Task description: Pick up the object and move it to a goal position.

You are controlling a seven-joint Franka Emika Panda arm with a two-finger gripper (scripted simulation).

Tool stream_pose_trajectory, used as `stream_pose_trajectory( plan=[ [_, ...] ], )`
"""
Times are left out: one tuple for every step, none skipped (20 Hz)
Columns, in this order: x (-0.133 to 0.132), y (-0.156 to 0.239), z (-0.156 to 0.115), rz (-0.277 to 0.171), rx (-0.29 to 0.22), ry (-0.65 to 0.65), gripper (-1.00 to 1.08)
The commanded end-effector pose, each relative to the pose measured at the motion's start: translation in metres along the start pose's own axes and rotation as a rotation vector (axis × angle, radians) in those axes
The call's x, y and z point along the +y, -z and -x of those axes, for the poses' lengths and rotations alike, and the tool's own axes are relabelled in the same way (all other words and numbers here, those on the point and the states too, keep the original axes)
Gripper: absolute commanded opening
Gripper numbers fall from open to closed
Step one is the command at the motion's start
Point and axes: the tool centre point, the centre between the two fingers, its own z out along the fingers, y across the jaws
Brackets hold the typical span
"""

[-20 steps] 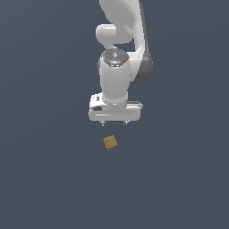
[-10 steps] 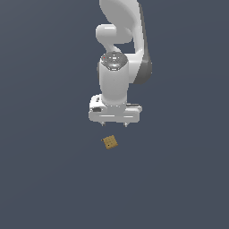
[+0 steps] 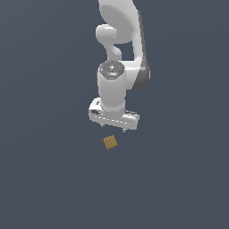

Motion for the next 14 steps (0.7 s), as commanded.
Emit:
stream_pose_trajectory(
  plan=[
    [0.001, -0.008, -0.001, -0.001, -0.003, -0.072, 1.0],
    [0.002, -0.011, -0.002, -0.001, -0.004, -0.102, 1.0],
    [0.003, -0.014, -0.002, -0.001, -0.005, -0.132, 1.0],
    [0.003, -0.017, -0.003, -0.001, -0.006, -0.162, 1.0],
    [0.004, -0.02, -0.003, -0.001, -0.007, -0.192, 1.0],
    [0.004, -0.023, -0.003, -0.001, -0.008, -0.221, 1.0],
    [0.005, -0.026, -0.004, -0.001, -0.009, -0.251, 1.0],
    [0.006, -0.029, -0.004, -0.001, -0.01, -0.281, 1.0],
    [0.006, -0.032, -0.005, 0.0, -0.011, -0.311, 1.0],
    [0.007, -0.035, -0.005, 0.0, -0.012, -0.341, 1.0],
    [0.008, -0.038, -0.005, 0.001, -0.013, -0.37, 1.0],
    [0.009, -0.042, -0.006, 0.001, -0.013, -0.4, 1.0],
    [0.009, -0.045, -0.006, 0.002, -0.014, -0.43, 1.0],
    [0.01, -0.048, -0.007, 0.003, -0.014, -0.46, 1.0]
  ],
)
